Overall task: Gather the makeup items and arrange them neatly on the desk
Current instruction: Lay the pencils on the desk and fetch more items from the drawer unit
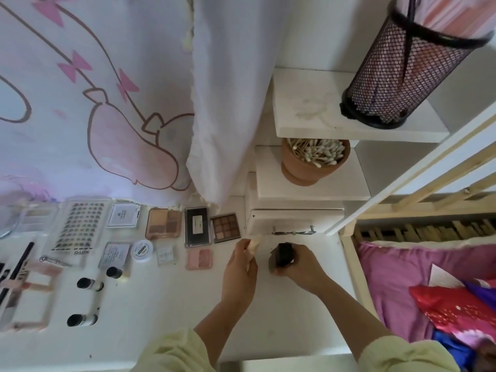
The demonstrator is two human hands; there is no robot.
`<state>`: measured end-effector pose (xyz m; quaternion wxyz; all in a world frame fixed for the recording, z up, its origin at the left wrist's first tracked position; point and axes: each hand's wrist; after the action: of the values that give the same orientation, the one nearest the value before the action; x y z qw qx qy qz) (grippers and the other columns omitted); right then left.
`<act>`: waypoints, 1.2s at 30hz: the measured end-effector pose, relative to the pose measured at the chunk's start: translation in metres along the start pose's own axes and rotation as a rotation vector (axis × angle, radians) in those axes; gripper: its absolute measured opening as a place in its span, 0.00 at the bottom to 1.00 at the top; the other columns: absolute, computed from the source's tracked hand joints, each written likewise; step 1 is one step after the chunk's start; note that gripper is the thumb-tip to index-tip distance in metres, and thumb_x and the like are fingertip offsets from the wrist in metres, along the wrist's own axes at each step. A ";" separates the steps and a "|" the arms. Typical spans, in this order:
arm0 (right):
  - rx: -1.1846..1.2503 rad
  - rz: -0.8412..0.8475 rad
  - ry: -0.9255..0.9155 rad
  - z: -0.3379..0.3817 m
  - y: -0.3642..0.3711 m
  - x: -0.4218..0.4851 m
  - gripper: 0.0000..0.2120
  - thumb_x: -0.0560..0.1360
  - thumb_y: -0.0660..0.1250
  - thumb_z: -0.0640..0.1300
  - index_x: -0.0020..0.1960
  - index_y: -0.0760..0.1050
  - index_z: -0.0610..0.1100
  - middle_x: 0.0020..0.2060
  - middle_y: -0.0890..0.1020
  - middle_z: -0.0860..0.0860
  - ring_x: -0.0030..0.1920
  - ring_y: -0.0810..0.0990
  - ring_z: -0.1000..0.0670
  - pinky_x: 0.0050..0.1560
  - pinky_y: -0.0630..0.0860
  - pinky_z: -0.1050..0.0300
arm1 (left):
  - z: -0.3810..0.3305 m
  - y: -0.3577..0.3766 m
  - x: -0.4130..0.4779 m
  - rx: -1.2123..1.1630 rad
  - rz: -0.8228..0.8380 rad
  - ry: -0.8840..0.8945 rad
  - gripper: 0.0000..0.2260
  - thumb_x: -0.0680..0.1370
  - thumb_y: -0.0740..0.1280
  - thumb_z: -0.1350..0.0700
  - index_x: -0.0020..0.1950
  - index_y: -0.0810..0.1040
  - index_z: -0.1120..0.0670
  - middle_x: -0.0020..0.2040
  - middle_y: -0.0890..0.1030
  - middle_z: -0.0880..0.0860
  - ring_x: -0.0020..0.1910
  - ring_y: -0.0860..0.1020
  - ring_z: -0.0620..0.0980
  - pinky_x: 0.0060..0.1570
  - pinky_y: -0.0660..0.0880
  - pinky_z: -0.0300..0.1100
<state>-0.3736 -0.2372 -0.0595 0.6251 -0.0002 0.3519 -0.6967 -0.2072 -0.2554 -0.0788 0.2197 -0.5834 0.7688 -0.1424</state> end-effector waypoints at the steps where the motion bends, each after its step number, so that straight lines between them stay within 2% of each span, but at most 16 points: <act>1: -0.025 0.001 -0.010 -0.001 -0.001 -0.002 0.19 0.63 0.79 0.40 0.52 0.81 0.47 0.46 0.84 0.53 0.49 0.81 0.52 0.51 0.76 0.63 | 0.000 0.001 -0.003 0.007 0.007 -0.001 0.15 0.79 0.61 0.62 0.63 0.68 0.49 0.50 0.78 0.47 0.43 0.77 0.46 0.37 0.68 0.31; 5: -0.047 0.001 -0.022 -0.003 -0.001 -0.005 0.18 0.63 0.79 0.39 0.52 0.81 0.47 0.45 0.83 0.54 0.48 0.80 0.54 0.45 0.72 0.70 | 0.001 0.003 -0.004 0.025 0.005 0.002 0.16 0.78 0.62 0.63 0.63 0.70 0.51 0.52 0.78 0.47 0.46 0.76 0.47 0.41 0.69 0.34; 7: -0.030 -0.002 -0.017 -0.004 -0.001 -0.006 0.18 0.64 0.78 0.39 0.52 0.80 0.48 0.45 0.83 0.55 0.47 0.80 0.56 0.44 0.72 0.70 | 0.001 0.003 -0.001 0.042 -0.016 -0.011 0.15 0.78 0.63 0.63 0.64 0.71 0.53 0.53 0.78 0.49 0.47 0.76 0.47 0.44 0.69 0.35; 10: -0.021 -0.007 -0.014 -0.009 0.000 -0.005 0.19 0.63 0.79 0.42 0.52 0.80 0.49 0.44 0.84 0.56 0.47 0.81 0.57 0.46 0.73 0.68 | -0.002 0.000 0.003 0.053 -0.008 -0.097 0.11 0.79 0.63 0.59 0.61 0.71 0.55 0.49 0.77 0.50 0.46 0.76 0.49 0.43 0.69 0.37; 14: 0.010 0.009 0.002 -0.013 0.000 -0.004 0.19 0.64 0.79 0.41 0.53 0.80 0.48 0.45 0.84 0.56 0.47 0.81 0.56 0.45 0.72 0.72 | -0.001 -0.009 0.009 0.152 0.159 -0.213 0.13 0.79 0.64 0.54 0.62 0.71 0.54 0.48 0.78 0.51 0.44 0.77 0.50 0.36 0.71 0.38; 17: -0.004 0.011 0.003 -0.015 0.000 -0.002 0.21 0.63 0.79 0.43 0.55 0.80 0.47 0.48 0.84 0.53 0.50 0.81 0.53 0.54 0.76 0.62 | 0.000 -0.018 0.013 0.225 0.305 -0.274 0.16 0.77 0.64 0.56 0.64 0.72 0.51 0.50 0.80 0.52 0.45 0.80 0.52 0.39 0.78 0.44; 19: -0.004 0.018 0.009 -0.015 0.000 -0.001 0.22 0.63 0.80 0.44 0.56 0.80 0.47 0.50 0.84 0.52 0.52 0.81 0.52 0.57 0.76 0.59 | -0.001 -0.023 0.017 0.240 0.338 -0.294 0.14 0.76 0.66 0.58 0.61 0.75 0.53 0.49 0.81 0.54 0.43 0.82 0.52 0.41 0.81 0.44; 22: -0.006 0.028 0.009 -0.015 0.000 -0.002 0.23 0.64 0.79 0.43 0.57 0.80 0.46 0.50 0.83 0.52 0.52 0.81 0.51 0.58 0.76 0.58 | -0.009 -0.032 0.026 0.325 0.375 -0.306 0.09 0.75 0.70 0.59 0.54 0.79 0.58 0.47 0.82 0.56 0.39 0.84 0.50 0.38 0.81 0.41; 25: -0.001 0.027 0.017 -0.013 0.000 -0.001 0.22 0.64 0.79 0.42 0.57 0.80 0.46 0.50 0.83 0.52 0.52 0.81 0.51 0.55 0.75 0.61 | -0.027 -0.042 0.038 0.490 0.382 -0.262 0.07 0.74 0.70 0.59 0.50 0.78 0.59 0.46 0.82 0.56 0.38 0.84 0.51 0.41 0.82 0.45; 27: -0.008 0.024 0.018 -0.012 0.001 -0.002 0.21 0.64 0.78 0.43 0.56 0.80 0.46 0.50 0.83 0.52 0.51 0.81 0.51 0.52 0.74 0.63 | -0.038 -0.045 0.045 0.584 0.375 -0.201 0.02 0.74 0.68 0.61 0.44 0.76 0.57 0.44 0.81 0.54 0.41 0.83 0.52 0.42 0.82 0.45; 28: -0.005 0.023 0.020 -0.012 0.001 -0.002 0.21 0.64 0.78 0.43 0.56 0.80 0.47 0.49 0.83 0.53 0.50 0.81 0.52 0.50 0.74 0.65 | -0.042 -0.046 0.048 0.604 0.363 -0.179 0.04 0.74 0.66 0.63 0.41 0.74 0.55 0.44 0.80 0.54 0.41 0.83 0.52 0.43 0.82 0.45; 29: -0.002 0.022 0.024 -0.011 0.001 -0.002 0.20 0.64 0.78 0.42 0.55 0.80 0.47 0.48 0.83 0.53 0.49 0.81 0.52 0.48 0.73 0.67 | -0.045 -0.046 0.050 0.611 0.364 -0.165 0.05 0.73 0.66 0.64 0.41 0.75 0.54 0.46 0.80 0.54 0.43 0.82 0.53 0.45 0.81 0.45; 30: 0.000 0.018 0.025 -0.011 0.002 -0.003 0.18 0.64 0.78 0.41 0.53 0.80 0.47 0.47 0.83 0.53 0.48 0.81 0.52 0.46 0.73 0.67 | -0.046 -0.046 0.052 0.607 0.363 -0.151 0.07 0.73 0.66 0.64 0.47 0.77 0.53 0.50 0.80 0.55 0.46 0.82 0.54 0.47 0.81 0.46; 31: -0.002 0.016 0.025 -0.012 0.002 -0.003 0.17 0.64 0.77 0.41 0.52 0.80 0.46 0.46 0.83 0.52 0.47 0.81 0.52 0.45 0.73 0.67 | -0.049 -0.045 0.051 0.606 0.353 -0.135 0.13 0.74 0.65 0.64 0.57 0.78 0.52 0.54 0.80 0.55 0.50 0.81 0.54 0.49 0.80 0.46; 33: -0.008 0.010 0.021 -0.011 0.003 -0.004 0.17 0.64 0.77 0.42 0.52 0.80 0.46 0.46 0.83 0.52 0.47 0.81 0.51 0.45 0.73 0.66 | -0.052 -0.043 0.049 0.635 0.326 -0.094 0.22 0.75 0.64 0.62 0.69 0.71 0.50 0.59 0.78 0.55 0.55 0.78 0.56 0.52 0.78 0.47; 36: -0.006 -0.010 0.014 -0.010 0.003 -0.007 0.16 0.66 0.76 0.41 0.52 0.79 0.47 0.45 0.83 0.52 0.46 0.80 0.51 0.44 0.73 0.67 | -0.054 -0.039 0.045 0.662 0.295 -0.030 0.23 0.75 0.63 0.59 0.70 0.69 0.47 0.56 0.79 0.54 0.53 0.78 0.55 0.51 0.78 0.49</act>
<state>-0.3735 -0.2264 -0.0658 0.6191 0.0013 0.3583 -0.6988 -0.2118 -0.3110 -0.0217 0.4262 -0.3656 0.7536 -0.3418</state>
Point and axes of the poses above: each hand's wrist, its own x-axis towards the middle knuckle, its own y-axis out of the palm, z = x × y
